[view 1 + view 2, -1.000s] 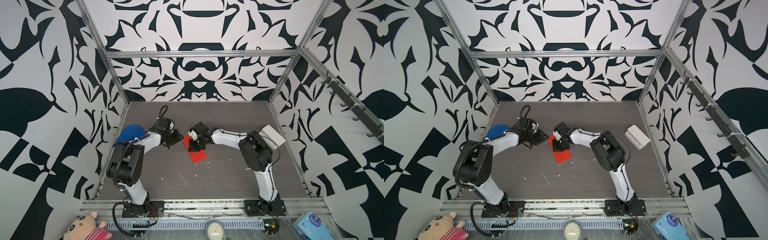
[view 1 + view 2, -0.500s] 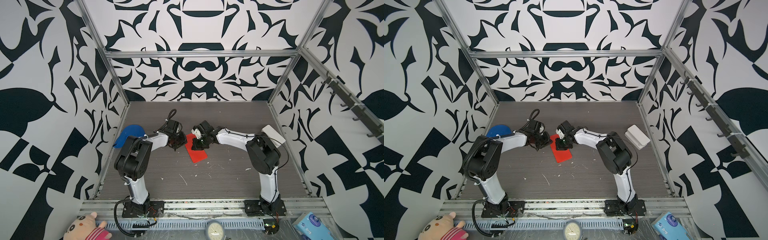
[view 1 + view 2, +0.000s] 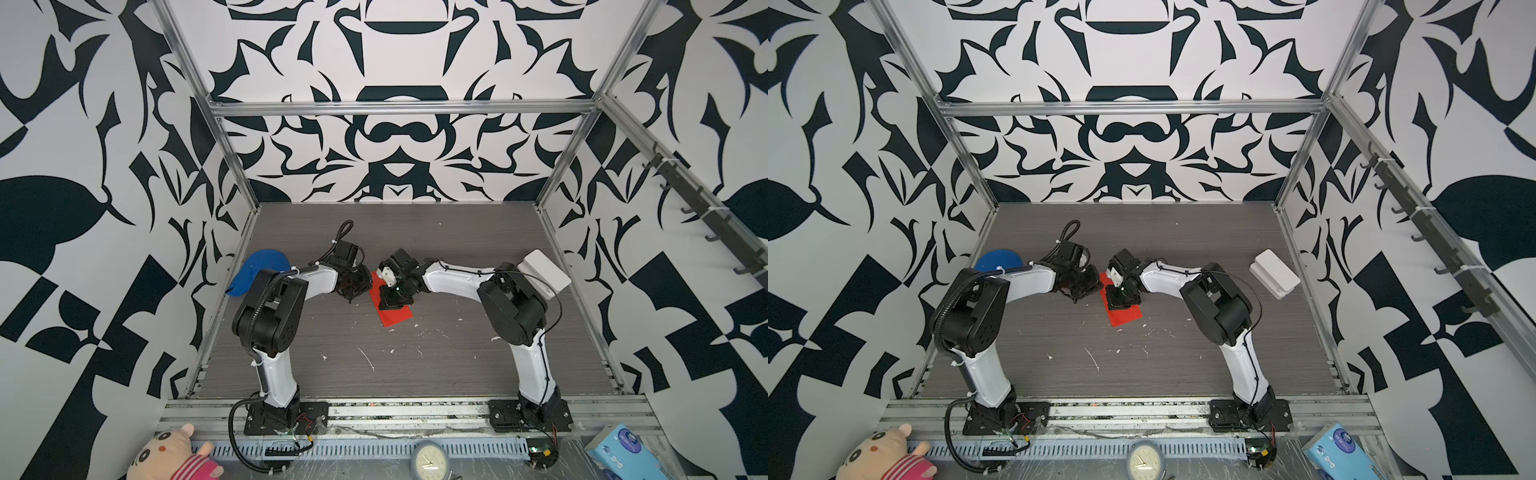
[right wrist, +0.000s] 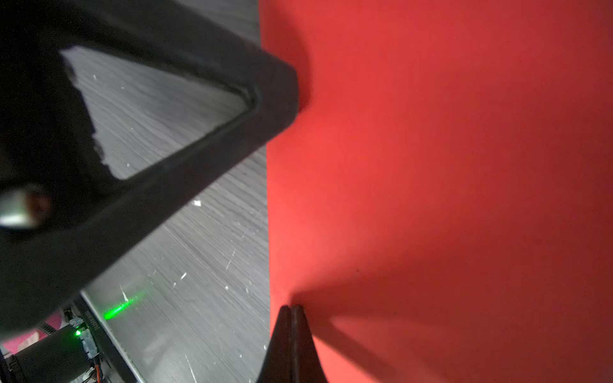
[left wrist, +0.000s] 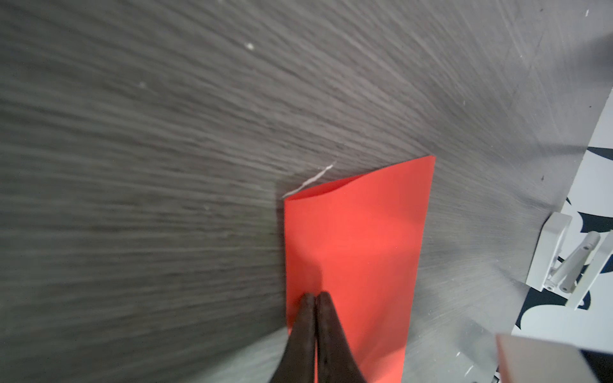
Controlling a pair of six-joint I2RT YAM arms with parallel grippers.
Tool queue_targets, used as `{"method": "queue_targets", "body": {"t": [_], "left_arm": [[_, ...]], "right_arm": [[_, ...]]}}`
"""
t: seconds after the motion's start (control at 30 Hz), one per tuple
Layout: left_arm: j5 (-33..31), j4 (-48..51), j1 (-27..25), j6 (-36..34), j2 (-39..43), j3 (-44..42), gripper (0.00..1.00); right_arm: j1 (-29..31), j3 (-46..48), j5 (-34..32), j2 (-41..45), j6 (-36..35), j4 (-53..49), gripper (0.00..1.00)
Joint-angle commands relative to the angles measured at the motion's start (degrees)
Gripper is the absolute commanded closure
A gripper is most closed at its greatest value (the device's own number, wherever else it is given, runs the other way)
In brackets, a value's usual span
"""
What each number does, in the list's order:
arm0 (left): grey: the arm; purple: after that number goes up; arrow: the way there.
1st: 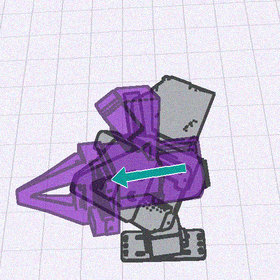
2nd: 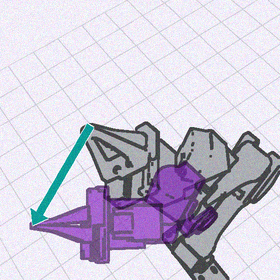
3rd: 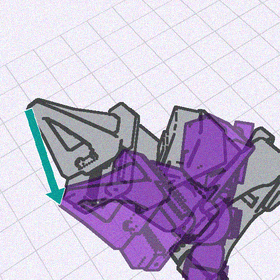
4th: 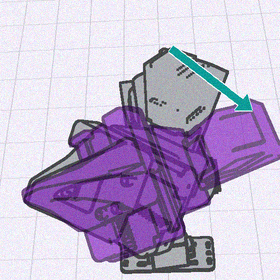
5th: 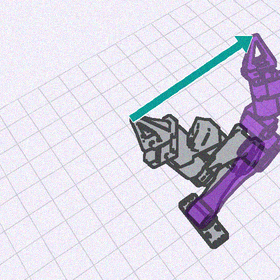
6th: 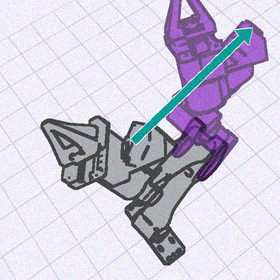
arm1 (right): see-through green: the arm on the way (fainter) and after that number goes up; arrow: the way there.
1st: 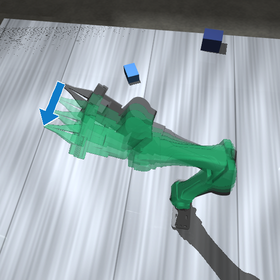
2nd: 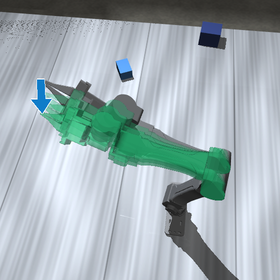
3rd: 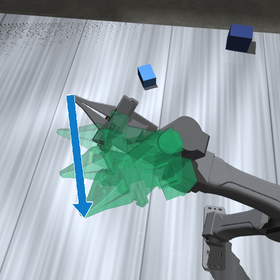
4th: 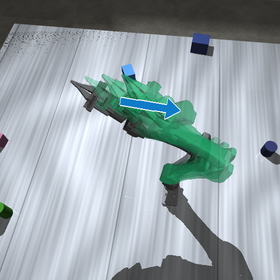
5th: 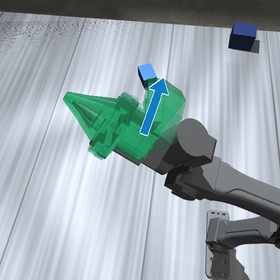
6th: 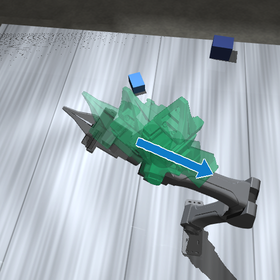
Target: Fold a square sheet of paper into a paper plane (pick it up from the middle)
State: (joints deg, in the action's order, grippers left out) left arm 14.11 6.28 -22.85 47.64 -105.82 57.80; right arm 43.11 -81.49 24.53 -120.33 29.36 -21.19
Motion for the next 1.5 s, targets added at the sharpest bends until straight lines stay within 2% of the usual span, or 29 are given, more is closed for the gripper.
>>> {"method": "queue_targets", "body": {"t": [0.0,0.3,0.63,1.07,1.47], "left_arm": [[-2.26,2.34,0.07,-0.18,-1.76,-0.4,0.92],[-3.21,2.43,0.01,-0.09,-1.95,-0.81,0.93],[-3.28,2.46,0.08,-0.01,-2.62,-0.61,0.94],[-3.39,2.42,0.0,-0.6,-2.72,-0.63,0.94],[-4.27,2.53,0.0,-0.87,-3.03,-0.43,0.94]], "right_arm": [[0.28,-1.15,0.88,0.58,-1.34,-1.61,1.0],[0.39,2.95,3.38,5.14,-2.69,0.79,1.0],[1.1,-2.36,3.08,0.21,-1.6,1.33,1.0],[1.1,3.32,0.83,3.6,-2.21,0.69,1.0],[1.27,9.15,4.53,7.77,-4.31,-0.31,1.0]]}}
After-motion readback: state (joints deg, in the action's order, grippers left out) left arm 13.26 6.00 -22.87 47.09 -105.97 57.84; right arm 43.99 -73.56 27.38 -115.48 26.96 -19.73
